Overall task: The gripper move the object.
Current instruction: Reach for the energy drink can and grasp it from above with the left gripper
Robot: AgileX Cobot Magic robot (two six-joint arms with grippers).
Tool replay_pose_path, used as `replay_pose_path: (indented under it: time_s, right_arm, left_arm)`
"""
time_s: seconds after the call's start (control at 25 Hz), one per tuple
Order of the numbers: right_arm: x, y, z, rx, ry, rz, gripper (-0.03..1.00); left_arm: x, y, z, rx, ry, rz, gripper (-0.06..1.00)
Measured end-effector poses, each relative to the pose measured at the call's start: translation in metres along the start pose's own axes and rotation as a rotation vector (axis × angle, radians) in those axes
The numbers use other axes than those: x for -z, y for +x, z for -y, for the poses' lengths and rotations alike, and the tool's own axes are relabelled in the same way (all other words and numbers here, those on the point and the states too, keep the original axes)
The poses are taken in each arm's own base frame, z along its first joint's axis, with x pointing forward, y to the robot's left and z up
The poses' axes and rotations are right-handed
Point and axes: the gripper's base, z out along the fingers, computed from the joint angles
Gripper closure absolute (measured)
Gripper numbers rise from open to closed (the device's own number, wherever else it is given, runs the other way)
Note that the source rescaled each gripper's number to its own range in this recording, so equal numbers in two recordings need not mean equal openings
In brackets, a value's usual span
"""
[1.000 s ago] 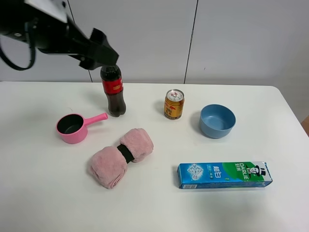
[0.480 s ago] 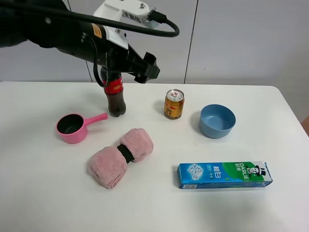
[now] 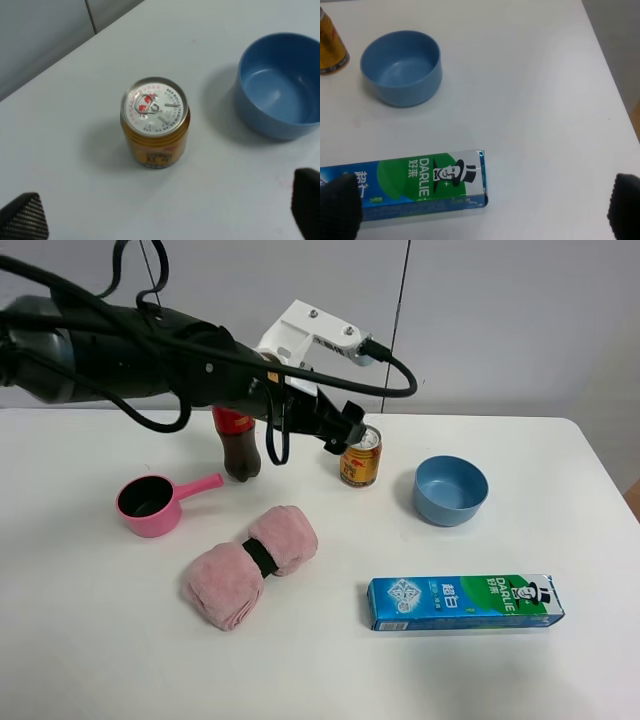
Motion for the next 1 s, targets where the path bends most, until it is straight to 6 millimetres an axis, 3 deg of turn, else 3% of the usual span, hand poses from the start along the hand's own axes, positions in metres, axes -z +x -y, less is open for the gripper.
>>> replay_pose_path:
  time_s: [0.36,1.0]
  right_arm:
    - [0.000,0.000,0.000,0.000,0.000,0.000,-0.03]
    - [0.000,0.000,0.000,0.000,0.000,0.000,-0.03]
  left_arm:
    - [-0.026,-0.014,0.000,0.000,-0.002,0.060,-0.06]
    - [-0.101,-0.009,-0.002,-0.023,-0.010,0.054,-0.06]
